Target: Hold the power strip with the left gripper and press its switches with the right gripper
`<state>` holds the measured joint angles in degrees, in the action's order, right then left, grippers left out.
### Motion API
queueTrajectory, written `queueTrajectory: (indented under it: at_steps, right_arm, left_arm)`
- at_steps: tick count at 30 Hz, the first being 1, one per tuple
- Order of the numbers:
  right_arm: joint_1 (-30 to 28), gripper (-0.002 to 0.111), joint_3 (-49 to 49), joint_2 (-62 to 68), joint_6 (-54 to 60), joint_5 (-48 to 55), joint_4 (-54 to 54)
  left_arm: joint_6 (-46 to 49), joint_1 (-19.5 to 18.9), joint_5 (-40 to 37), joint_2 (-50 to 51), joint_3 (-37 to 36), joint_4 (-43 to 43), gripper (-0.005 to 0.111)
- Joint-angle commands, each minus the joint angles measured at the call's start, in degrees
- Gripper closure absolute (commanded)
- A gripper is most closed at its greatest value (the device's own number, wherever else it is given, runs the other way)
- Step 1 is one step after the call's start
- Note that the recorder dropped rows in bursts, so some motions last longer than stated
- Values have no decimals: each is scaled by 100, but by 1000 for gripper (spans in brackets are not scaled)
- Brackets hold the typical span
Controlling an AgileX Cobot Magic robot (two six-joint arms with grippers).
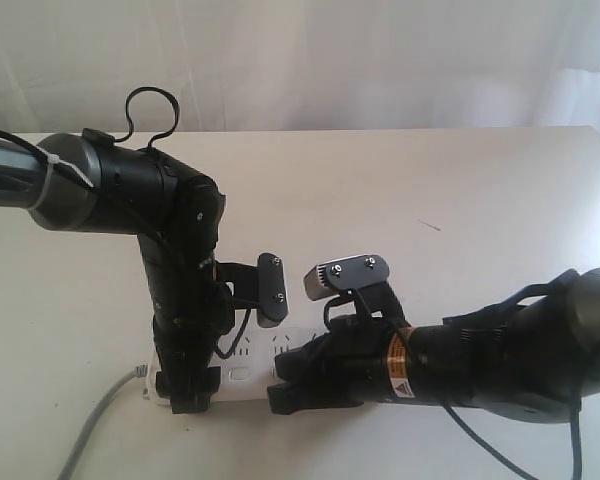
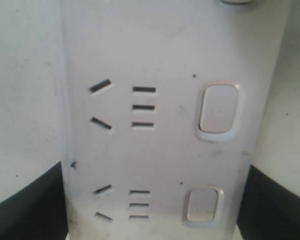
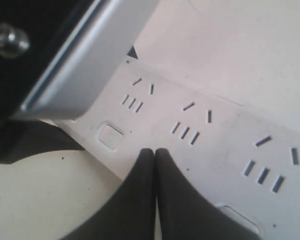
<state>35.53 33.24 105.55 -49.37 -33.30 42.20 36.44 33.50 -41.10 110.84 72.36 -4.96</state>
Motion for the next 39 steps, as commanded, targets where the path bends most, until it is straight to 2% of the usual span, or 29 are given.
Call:
queueTrajectory:
  at_steps: [1,7,11,28,31,36,39]
  right_arm:
    - [8,108,-130,190,-357,690,647]
    - [8,108,-130,190,-400,772,246]
    - [8,108,-130,190,-594,1265,244]
    - [8,108,-31,201,-1097,1327,536]
    - [8,108,-31,201,-1086,805,699]
    - [8,108,-67,189,-1086,-773,1111]
    - [8,108,-67,165,-1086,-1195,1111]
  left_arm:
    - [-66,32,-50,-52,-33,151,106]
    - [-66,32,-62,-52,-33,175,106]
    - [-66,32,-72,-52,-33,186,106]
    - [-66,32,-61,-52,-33,188,106]
    - [-66,32,-61,-52,-33,188,106]
    - [-66,32,-115,-52,-33,197,106]
    - [-66,32,-160,-52,-33,197,106]
